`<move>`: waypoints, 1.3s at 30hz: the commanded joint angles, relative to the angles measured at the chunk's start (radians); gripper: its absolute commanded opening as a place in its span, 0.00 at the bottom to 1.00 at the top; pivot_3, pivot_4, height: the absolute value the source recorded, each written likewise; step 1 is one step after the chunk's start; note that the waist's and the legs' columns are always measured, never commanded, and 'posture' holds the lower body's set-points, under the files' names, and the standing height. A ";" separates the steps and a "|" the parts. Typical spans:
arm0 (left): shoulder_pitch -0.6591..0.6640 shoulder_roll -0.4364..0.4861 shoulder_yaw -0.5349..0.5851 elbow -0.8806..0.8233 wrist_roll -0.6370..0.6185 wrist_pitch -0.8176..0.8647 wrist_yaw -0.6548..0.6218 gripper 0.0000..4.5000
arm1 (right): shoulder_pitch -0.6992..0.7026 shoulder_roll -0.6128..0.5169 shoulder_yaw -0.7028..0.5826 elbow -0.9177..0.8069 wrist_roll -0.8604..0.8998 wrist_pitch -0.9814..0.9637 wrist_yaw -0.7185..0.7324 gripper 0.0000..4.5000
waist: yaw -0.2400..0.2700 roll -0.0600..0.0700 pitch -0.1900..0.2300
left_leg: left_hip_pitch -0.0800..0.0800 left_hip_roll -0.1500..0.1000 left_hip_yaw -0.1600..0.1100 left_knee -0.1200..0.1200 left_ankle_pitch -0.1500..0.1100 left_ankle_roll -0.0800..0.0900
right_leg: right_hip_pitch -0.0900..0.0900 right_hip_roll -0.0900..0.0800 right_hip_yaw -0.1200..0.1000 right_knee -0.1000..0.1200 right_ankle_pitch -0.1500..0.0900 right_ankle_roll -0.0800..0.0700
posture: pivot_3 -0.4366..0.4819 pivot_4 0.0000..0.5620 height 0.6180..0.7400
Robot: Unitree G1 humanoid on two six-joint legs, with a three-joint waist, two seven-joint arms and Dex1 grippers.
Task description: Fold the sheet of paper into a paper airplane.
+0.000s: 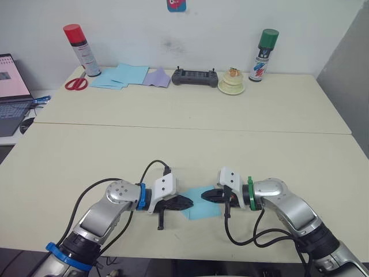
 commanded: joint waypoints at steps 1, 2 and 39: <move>0.023 0.026 -0.006 0.036 0.050 -0.030 0.006 0.00 | 0.026 -0.005 0.035 0.034 -0.037 0.025 -0.013 0.01 | 0.000 0.000 0.000 | 0.000 0.000 0.000 0.000 0.000 0.000 | 0.000 0.000 0.000 0.000 0.000 0.000 | 0.48 0.27 1.00; 0.031 0.032 0.002 0.043 0.049 -0.030 0.007 0.00 | 0.027 -0.005 0.035 0.034 -0.037 0.026 -0.014 0.01 | 0.000 0.000 0.000 | 0.000 0.000 0.000 0.000 0.000 0.000 | 0.000 0.000 0.000 0.000 0.000 0.000 | 0.48 0.27 1.00; 0.290 0.172 0.296 0.075 -0.135 -0.045 0.047 0.00 | -0.011 0.004 0.031 0.097 -0.037 -0.022 0.022 0.01 | -0.004 0.014 -0.011 | 0.005 0.015 0.001 -0.004 0.000 0.000 | -0.001 0.013 -0.002 0.002 -0.004 -0.007 | 0.48 0.27 1.00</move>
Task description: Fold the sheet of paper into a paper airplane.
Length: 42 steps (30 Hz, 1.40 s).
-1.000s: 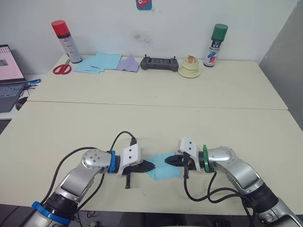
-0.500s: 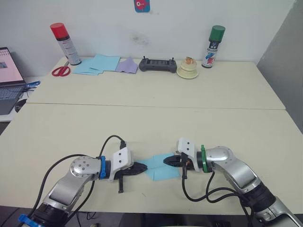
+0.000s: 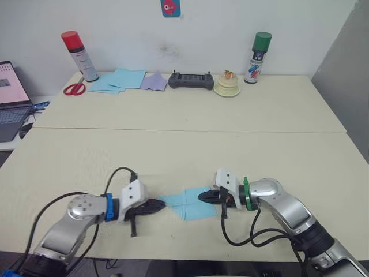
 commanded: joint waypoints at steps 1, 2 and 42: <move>0.027 0.020 0.084 -0.007 -0.072 0.104 0.003 0.00 | 0.010 -0.006 -0.003 0.045 -0.011 0.012 0.008 0.01 | 0.000 -0.001 0.001 | -0.001 0.000 0.000 0.000 0.000 0.000 | -0.001 0.000 0.000 0.000 0.000 0.000 | 0.48 0.27 1.00; 0.025 0.020 0.102 -0.032 -0.100 0.129 0.001 0.00 | 0.008 -0.001 -0.012 0.044 -0.002 0.004 0.013 0.01 | 0.000 -0.002 0.002 | -0.001 0.000 0.000 0.000 0.000 0.000 | -0.001 0.000 0.000 0.000 0.000 0.000 | 0.48 0.27 1.00; 0.108 0.101 0.414 -0.436 -0.445 0.443 0.010 1.00 | 0.012 0.040 -0.221 -0.101 0.213 -0.065 0.083 0.01 | 0.006 -0.009 0.024 | -0.020 0.000 0.001 0.007 -0.004 -0.008 | -0.016 0.001 0.001 0.001 0.005 -0.009 | 0.48 0.27 1.00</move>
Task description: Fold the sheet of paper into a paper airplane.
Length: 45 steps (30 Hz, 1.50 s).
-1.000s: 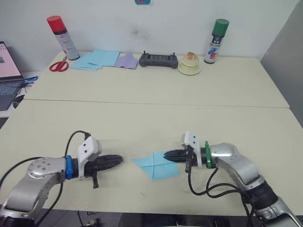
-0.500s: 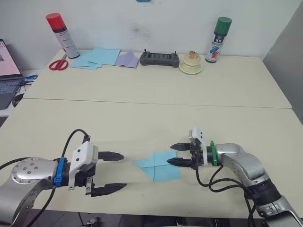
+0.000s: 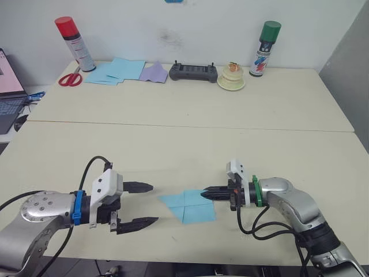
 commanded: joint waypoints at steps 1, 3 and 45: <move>-0.028 0.006 0.114 -0.038 -0.136 0.119 0.070 1.00 | -0.032 0.027 -0.065 -0.093 -0.046 -0.233 -0.030 0.01 | 0.000 0.000 0.000 | 0.000 0.000 0.000 0.000 0.000 0.000 | 0.000 0.000 0.000 0.000 0.000 0.001 | 0.48 0.27 1.00; -0.029 0.011 0.157 -0.015 -0.155 0.149 0.084 1.00 | -0.069 0.039 -0.069 -0.097 -0.130 -0.382 -0.074 0.01 | -0.003 0.000 0.000 | 0.000 0.000 -0.001 0.000 0.000 0.000 | 0.000 0.000 0.000 0.001 -0.003 0.005 | 0.48 0.27 1.00; -0.228 -0.260 -0.399 0.174 0.364 -0.019 0.353 0.01 | -0.072 0.077 0.155 0.081 -0.186 -0.150 -0.156 0.00 | 0.003 0.000 0.001 | -0.002 0.001 -0.002 0.014 0.005 -0.005 | -0.004 0.009 0.002 0.015 0.006 -0.005 | 0.48 0.27 1.00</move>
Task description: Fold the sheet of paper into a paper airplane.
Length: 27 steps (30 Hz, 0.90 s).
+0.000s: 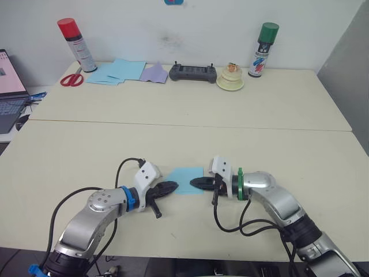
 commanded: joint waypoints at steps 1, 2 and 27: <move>0.015 0.013 -0.021 0.009 0.040 -0.022 -0.007 0.01 | 0.004 -0.004 0.001 -0.021 -0.011 0.015 0.014 0.00 | 0.000 0.000 0.000 | 0.001 0.000 0.000 0.000 0.000 0.000 | 0.001 0.000 0.000 0.000 0.000 0.000 | 0.48 0.27 1.00; 0.018 0.010 -0.019 0.012 0.042 -0.024 -0.008 0.01 | 0.005 -0.007 0.003 -0.018 -0.013 0.027 0.017 0.00 | 0.000 0.000 0.000 | 0.002 0.000 0.000 0.000 0.000 0.000 | 0.001 0.000 0.000 0.000 -0.001 0.002 | 0.48 0.27 1.00; 0.010 -0.009 -0.064 0.135 0.118 -0.223 -0.092 0.00 | -0.265 0.165 -0.448 0.029 0.252 1.077 -0.339 0.59 | -0.001 0.001 -0.002 | 0.004 0.000 0.000 0.000 0.000 0.000 | 0.005 0.001 0.001 -0.001 0.000 0.000 | 0.48 0.27 1.00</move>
